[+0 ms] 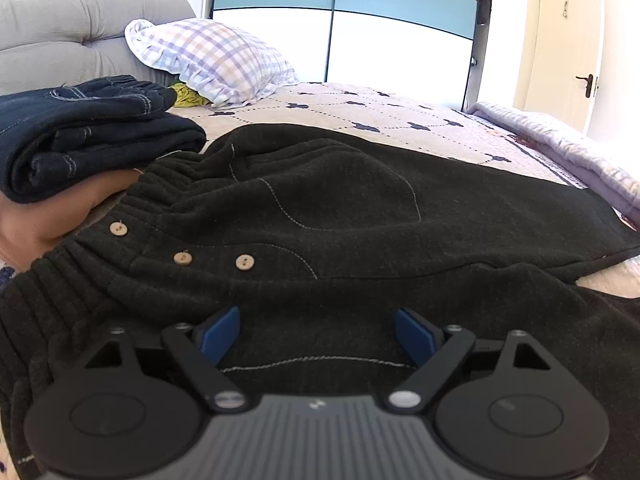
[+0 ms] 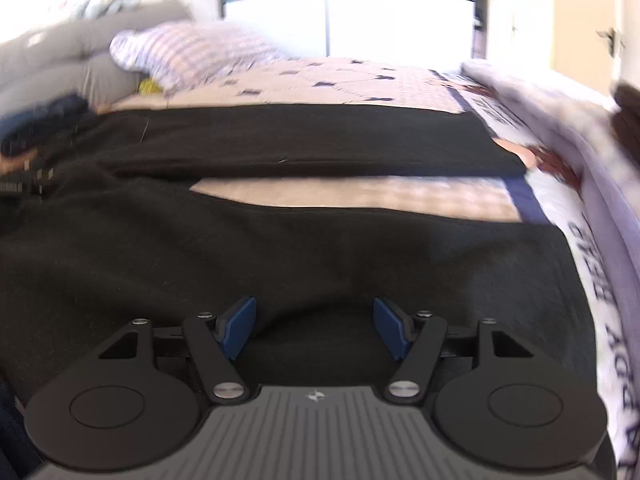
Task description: Fold clothes
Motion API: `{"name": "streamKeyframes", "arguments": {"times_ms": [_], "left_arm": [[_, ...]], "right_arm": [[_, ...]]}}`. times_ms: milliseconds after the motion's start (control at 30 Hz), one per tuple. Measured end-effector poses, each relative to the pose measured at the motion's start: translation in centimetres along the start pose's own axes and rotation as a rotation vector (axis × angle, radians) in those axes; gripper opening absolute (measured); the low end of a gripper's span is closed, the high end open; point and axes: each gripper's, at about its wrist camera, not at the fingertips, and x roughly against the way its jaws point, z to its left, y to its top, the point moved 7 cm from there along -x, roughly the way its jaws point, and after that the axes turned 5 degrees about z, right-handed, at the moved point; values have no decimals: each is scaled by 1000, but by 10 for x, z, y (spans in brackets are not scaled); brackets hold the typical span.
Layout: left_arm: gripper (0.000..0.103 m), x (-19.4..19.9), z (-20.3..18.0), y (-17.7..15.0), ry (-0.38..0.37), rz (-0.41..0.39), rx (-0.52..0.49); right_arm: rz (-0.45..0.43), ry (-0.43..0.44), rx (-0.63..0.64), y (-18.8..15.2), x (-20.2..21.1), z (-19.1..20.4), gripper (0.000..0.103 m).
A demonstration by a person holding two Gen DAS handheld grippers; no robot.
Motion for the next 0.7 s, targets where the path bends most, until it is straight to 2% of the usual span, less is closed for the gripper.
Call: {"name": "streamKeyframes", "arguments": {"times_ms": [100,267,367,467,567,633,700], "left_arm": [[87,0,-2,-1,10,-2,-12],[92,1,0,-1,-32,-11,14],[98,-1,1,0,-60,-6,19],[98,1,2,0,-74,-20,34],[98,0,2,0,-78,-23,39],[98,1,2,0,-81,-24,40],[98,1,2,0,-83,-25,42]], "right_arm": [[-3,-43,-17,-3,7,-13,67],[-9,-115,-45,-9,19,-34,67],[-12,-161,-63,-13,27,-47,67],[-17,-235,-98,-19,38,-61,76],[-33,-226,-188,-26,49,-72,76],[-30,-272,-190,-28,57,-76,76],[-23,-361,-188,-27,66,-84,76]]}}
